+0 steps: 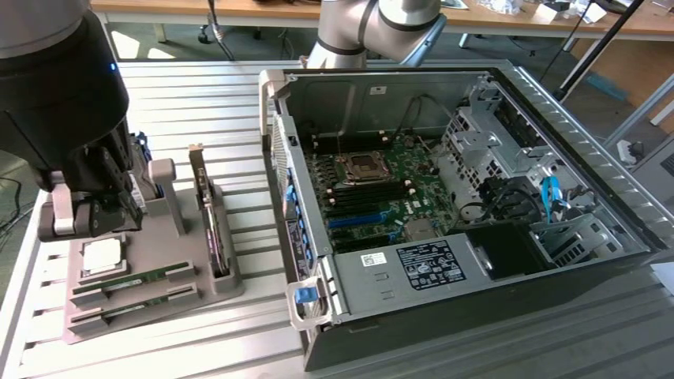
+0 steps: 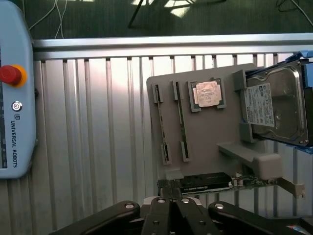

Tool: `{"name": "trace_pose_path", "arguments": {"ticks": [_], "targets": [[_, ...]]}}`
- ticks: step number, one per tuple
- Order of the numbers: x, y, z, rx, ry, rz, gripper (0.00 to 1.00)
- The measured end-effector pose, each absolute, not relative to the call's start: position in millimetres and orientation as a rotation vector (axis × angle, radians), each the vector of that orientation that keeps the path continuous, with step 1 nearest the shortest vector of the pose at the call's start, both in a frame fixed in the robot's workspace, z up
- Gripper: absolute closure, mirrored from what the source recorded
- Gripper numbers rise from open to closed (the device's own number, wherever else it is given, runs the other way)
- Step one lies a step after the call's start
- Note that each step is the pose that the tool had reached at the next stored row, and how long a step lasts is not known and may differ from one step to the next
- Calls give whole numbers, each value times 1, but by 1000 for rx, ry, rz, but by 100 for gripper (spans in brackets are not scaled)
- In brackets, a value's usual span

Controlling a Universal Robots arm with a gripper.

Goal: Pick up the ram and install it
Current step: 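Pick up the ram and move it above insertion slot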

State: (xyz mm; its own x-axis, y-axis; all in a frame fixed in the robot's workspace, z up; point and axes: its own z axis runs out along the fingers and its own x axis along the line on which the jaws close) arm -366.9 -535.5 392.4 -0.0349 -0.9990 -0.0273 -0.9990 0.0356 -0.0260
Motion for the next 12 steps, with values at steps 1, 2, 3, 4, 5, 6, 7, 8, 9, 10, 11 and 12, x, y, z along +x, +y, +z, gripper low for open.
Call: {"name": "trace_pose_path", "arguments": {"ticks": [1,2,3,4,5,6,7,8,9,10,11,12], "targets": [[-367,-535,392,-2156,2233,0,89],[-367,-535,392,-2156,2233,0,89],[-367,-535,392,-2176,2213,1,89],[-367,-535,392,-2194,2195,1,89],[-367,-535,392,-2214,2176,2,89],[-367,-535,392,-2250,2138,3,89],[-367,-535,392,-2263,2124,3,89],[-367,-535,392,-2263,2124,3,89],[-367,-535,392,-2264,2124,3,89],[-367,-535,392,-2264,2124,3,89],[-367,-535,392,-2264,2124,3,89],[-367,-535,392,-2264,2124,3,89]]}}
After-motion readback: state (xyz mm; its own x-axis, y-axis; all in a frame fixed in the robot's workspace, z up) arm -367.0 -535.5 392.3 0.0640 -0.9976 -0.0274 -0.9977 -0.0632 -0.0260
